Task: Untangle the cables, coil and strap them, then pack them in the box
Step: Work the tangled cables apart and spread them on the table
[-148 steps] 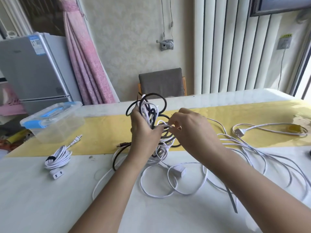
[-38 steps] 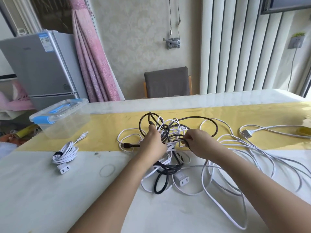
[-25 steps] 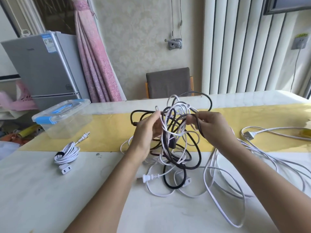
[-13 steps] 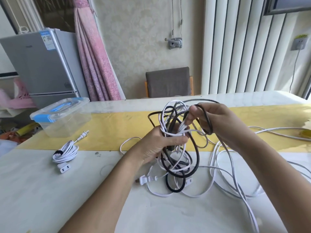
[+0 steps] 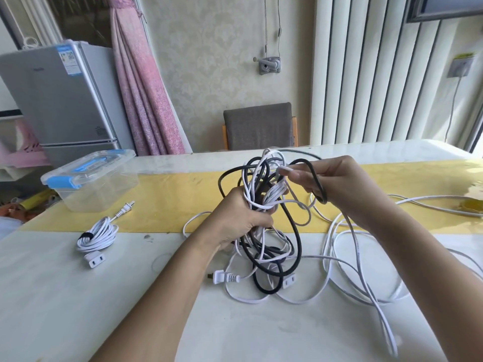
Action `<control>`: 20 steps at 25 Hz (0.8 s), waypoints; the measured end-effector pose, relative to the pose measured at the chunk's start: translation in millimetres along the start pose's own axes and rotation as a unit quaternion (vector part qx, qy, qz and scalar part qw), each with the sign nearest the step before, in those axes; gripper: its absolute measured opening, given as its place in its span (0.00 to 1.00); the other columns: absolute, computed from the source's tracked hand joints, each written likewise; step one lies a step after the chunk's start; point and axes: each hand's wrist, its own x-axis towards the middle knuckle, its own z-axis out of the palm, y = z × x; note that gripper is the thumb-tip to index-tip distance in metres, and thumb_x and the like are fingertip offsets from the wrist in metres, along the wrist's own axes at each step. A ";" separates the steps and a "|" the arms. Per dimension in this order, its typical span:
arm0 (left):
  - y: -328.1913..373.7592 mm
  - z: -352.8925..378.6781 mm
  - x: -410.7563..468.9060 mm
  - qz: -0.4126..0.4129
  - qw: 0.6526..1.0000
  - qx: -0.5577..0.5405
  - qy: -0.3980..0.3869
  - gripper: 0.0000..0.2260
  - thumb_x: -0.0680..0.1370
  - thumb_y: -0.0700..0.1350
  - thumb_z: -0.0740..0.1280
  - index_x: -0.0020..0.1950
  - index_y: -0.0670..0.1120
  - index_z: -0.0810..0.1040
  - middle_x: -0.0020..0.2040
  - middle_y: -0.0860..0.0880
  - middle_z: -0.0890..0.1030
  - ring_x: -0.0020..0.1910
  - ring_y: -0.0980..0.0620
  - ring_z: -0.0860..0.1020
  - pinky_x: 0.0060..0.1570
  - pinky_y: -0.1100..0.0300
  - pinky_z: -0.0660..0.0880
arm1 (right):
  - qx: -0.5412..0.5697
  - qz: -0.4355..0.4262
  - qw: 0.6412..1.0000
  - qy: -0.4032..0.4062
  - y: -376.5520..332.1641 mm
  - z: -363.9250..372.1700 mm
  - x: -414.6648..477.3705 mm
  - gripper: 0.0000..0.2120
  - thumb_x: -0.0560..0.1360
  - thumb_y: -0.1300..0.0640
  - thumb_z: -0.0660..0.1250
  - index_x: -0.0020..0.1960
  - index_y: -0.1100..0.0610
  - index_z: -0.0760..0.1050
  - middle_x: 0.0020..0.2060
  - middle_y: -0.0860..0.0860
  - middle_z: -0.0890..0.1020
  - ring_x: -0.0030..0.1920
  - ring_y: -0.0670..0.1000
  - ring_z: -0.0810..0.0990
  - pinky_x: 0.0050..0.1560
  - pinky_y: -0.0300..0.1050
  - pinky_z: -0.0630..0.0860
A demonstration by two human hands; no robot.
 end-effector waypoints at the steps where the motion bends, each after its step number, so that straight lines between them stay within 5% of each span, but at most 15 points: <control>1: 0.1 -3.5 -0.9 -0.010 1.000 -0.004 -0.022 0.15 0.66 0.25 0.70 0.43 0.43 0.81 0.31 0.55 0.78 0.33 0.58 0.76 0.40 0.61 0.73 | -0.032 -0.006 0.999 -0.010 0.7 0.6 0.2 0.09 0.71 0.54 0.70 0.50 0.54 0.84 0.26 0.41 0.76 0.29 0.40 0.71 0.34 0.29 0.65; 5: -5.7 -13.5 -0.9 -0.032 0.996 -0.024 -0.082 0.14 0.67 0.33 0.73 0.51 0.39 0.79 0.44 0.42 0.83 0.45 0.48 0.81 0.51 0.55 0.77 | -0.331 -0.049 0.942 0.039 9.5 -2.0 3.2 0.11 0.74 0.44 0.67 0.48 0.48 0.84 0.30 0.52 0.81 0.32 0.50 0.74 0.36 0.44 0.72; 8: -6.6 -9.8 -1.6 -0.022 0.994 -0.043 -0.094 0.12 0.70 0.37 0.73 0.52 0.40 0.80 0.48 0.43 0.84 0.51 0.45 0.82 0.56 0.56 0.76 | -0.363 -0.032 0.931 0.034 9.8 -7.8 4.5 0.14 0.75 0.43 0.66 0.42 0.53 0.82 0.29 0.55 0.78 0.31 0.52 0.70 0.33 0.44 0.67; 11: -4.1 -3.7 -3.2 -0.005 0.997 -0.025 -0.078 0.05 0.73 0.39 0.72 0.47 0.45 0.82 0.44 0.48 0.85 0.46 0.53 0.82 0.52 0.62 0.75 | -0.395 -0.016 0.918 0.001 11.0 -9.5 6.0 0.15 0.78 0.44 0.62 0.42 0.53 0.80 0.30 0.54 0.77 0.32 0.51 0.72 0.33 0.43 0.67; 15: -4.7 -5.6 -2.6 0.009 0.996 -0.080 -0.045 0.05 0.74 0.45 0.68 0.40 0.46 0.82 0.39 0.45 0.82 0.40 0.49 0.79 0.45 0.57 0.75 | -0.286 -0.059 0.956 0.004 7.5 -5.1 4.6 0.12 0.78 0.48 0.63 0.42 0.54 0.79 0.31 0.52 0.76 0.32 0.48 0.69 0.33 0.37 0.65; 18: -7.3 -8.3 -3.3 -0.006 0.987 -0.140 -0.075 0.14 0.75 0.45 0.65 0.50 0.33 0.76 0.44 0.40 0.82 0.46 0.44 0.79 0.51 0.50 0.74 | -0.169 -0.069 0.983 -0.024 0.6 -3.7 2.3 0.08 0.78 0.52 0.65 0.43 0.54 0.80 0.30 0.45 0.76 0.32 0.41 0.70 0.35 0.32 0.66; 20: -6.1 -7.2 -6.4 -0.014 0.981 -0.176 -0.079 0.16 0.73 0.46 0.67 0.51 0.32 0.75 0.44 0.36 0.80 0.44 0.41 0.79 0.51 0.46 0.75 | -0.138 -0.068 0.987 -0.037 -1.4 -3.7 2.0 0.08 0.77 0.55 0.66 0.44 0.58 0.80 0.31 0.49 0.78 0.34 0.41 0.72 0.37 0.32 0.68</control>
